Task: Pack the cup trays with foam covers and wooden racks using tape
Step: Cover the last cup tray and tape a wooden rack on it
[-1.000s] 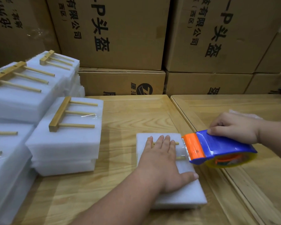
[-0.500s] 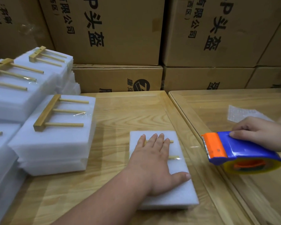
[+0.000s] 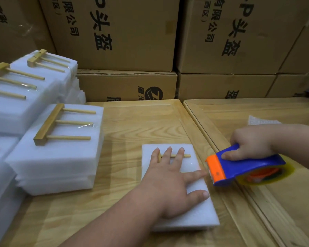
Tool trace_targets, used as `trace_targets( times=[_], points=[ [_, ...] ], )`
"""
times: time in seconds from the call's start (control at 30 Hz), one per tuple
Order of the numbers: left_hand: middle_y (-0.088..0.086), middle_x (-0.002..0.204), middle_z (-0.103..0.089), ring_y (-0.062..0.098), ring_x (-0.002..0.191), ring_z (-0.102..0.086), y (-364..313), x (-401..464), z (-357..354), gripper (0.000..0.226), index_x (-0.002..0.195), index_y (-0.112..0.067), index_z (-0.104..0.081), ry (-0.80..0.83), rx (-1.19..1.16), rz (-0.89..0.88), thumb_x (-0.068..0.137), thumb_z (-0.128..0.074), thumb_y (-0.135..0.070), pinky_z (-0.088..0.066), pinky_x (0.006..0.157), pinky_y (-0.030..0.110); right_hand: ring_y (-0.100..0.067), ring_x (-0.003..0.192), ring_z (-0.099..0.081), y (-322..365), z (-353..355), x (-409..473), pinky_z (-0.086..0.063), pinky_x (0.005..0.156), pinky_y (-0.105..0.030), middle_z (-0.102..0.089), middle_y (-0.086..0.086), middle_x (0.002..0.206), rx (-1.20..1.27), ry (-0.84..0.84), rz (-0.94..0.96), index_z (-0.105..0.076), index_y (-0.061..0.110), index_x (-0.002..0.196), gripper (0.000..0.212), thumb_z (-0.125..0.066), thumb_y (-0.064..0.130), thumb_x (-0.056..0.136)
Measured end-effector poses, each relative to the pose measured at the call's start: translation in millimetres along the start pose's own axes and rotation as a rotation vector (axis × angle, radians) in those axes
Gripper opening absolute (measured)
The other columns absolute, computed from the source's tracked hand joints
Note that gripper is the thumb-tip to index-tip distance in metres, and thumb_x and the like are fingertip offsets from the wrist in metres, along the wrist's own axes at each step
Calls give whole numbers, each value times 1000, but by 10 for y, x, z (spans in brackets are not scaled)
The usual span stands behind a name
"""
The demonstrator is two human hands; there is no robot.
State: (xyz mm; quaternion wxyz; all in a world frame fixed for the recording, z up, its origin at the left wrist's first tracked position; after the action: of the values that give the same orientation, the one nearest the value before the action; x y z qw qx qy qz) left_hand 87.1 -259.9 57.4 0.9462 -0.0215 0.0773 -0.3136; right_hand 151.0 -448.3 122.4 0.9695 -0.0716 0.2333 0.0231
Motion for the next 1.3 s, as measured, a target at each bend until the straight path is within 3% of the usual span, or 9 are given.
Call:
trace_targets(
  times=[0.17, 0.4, 0.57, 1.3],
  points=[
    [5, 167, 19, 34, 152, 20, -7, 10, 3, 63, 147, -65, -8, -7, 14, 3, 87, -14, -85, 22, 113, 61, -19, 84, -63, 466, 105, 44, -52, 76, -36, -66, 2, 91, -185, -15, -23, -61, 26, 94, 56, -52, 80, 78],
    [6, 168, 15, 35, 153, 16, -31, 9, 24, 63, 148, -62, -15, -21, 13, 9, 89, -17, -83, 22, 113, 61, -18, 73, -59, 934, 290, -16, -36, 54, -29, -64, 3, 85, -460, -125, -58, -57, 23, 84, 38, -53, 61, 84],
    [6, 168, 14, 34, 153, 16, -37, 7, 48, 62, 148, -60, -19, -25, 6, 10, 90, -19, -82, 21, 113, 61, -20, 77, -62, 1059, 285, -5, -38, 53, -29, -63, 3, 86, -477, -118, -78, -64, 23, 97, 25, -54, 44, 88],
    [7, 169, 9, 36, 154, 9, -69, -26, 83, 61, 147, -60, -25, 2, 49, 19, 90, -19, -81, 17, 116, 63, -18, 73, -58, 1073, 278, -39, -35, 50, -31, -61, 3, 85, -479, -187, -109, -63, 24, 101, 21, -57, 41, 92]
  ],
)
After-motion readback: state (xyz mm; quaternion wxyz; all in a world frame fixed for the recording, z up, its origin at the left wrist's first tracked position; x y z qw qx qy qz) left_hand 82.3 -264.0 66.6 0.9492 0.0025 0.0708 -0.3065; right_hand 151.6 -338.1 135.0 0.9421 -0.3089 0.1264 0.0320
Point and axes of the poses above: each hand's wrist, its own x-axis towards the middle knuckle, its own z-axis out of the back of the hand, y = z × x, the point moved 10 cm from there along x, towards the middle knuckle
